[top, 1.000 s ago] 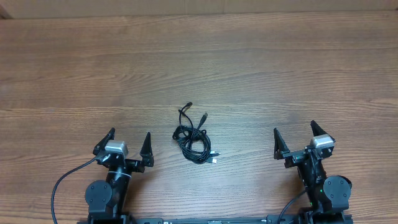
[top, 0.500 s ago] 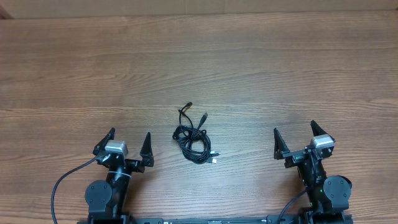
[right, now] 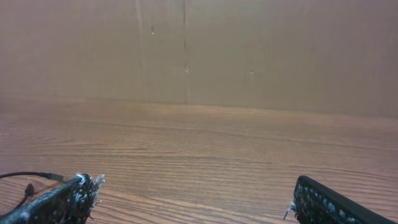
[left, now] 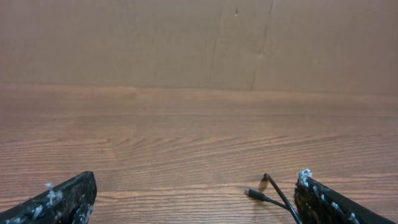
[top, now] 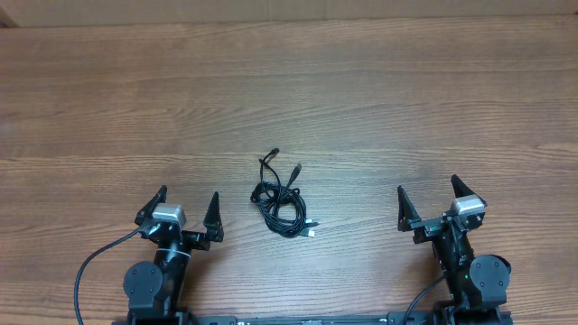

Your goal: Untangle cables

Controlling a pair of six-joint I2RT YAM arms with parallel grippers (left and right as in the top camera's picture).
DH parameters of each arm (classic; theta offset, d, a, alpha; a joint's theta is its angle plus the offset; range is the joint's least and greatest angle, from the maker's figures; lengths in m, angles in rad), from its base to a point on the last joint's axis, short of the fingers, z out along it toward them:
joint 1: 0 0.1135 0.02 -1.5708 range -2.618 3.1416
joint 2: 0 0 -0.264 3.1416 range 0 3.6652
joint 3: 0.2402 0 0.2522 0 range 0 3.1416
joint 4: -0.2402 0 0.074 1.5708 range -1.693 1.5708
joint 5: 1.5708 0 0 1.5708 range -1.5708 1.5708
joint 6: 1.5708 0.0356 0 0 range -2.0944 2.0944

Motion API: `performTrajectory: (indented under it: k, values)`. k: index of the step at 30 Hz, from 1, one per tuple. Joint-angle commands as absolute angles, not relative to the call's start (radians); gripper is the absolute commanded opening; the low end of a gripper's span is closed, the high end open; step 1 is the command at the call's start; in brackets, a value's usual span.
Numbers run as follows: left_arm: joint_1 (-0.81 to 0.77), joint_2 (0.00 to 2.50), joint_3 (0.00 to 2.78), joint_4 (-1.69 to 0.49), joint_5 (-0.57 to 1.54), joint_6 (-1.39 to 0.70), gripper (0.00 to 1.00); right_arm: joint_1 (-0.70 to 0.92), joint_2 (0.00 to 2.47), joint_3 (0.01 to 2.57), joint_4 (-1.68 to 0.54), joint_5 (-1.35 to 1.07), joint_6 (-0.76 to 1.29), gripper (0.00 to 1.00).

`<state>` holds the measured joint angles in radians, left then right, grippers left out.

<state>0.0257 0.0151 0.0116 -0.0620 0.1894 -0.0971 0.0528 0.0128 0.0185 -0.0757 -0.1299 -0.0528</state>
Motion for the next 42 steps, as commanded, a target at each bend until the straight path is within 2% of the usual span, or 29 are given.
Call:
performTrajectory:
  k: [1,22,31,42]
  values:
    - [0.024,0.005,0.005,-0.062,0.18,-0.078,1.0,0.048,0.002,0.008,-0.074,-0.124,-0.054,1.0]
    - [0.024,0.006,0.071,-0.063,0.26,-0.09,0.99,0.048,0.002,0.008,-0.074,-0.124,-0.054,1.0]
    - [0.024,0.03,0.229,-0.332,0.259,-0.014,0.99,0.048,0.002,0.008,-0.074,-0.124,-0.054,1.0]
    - [0.024,0.208,0.426,-0.496,0.26,0.001,1.0,0.048,0.002,0.008,-0.074,-0.124,-0.054,1.0]
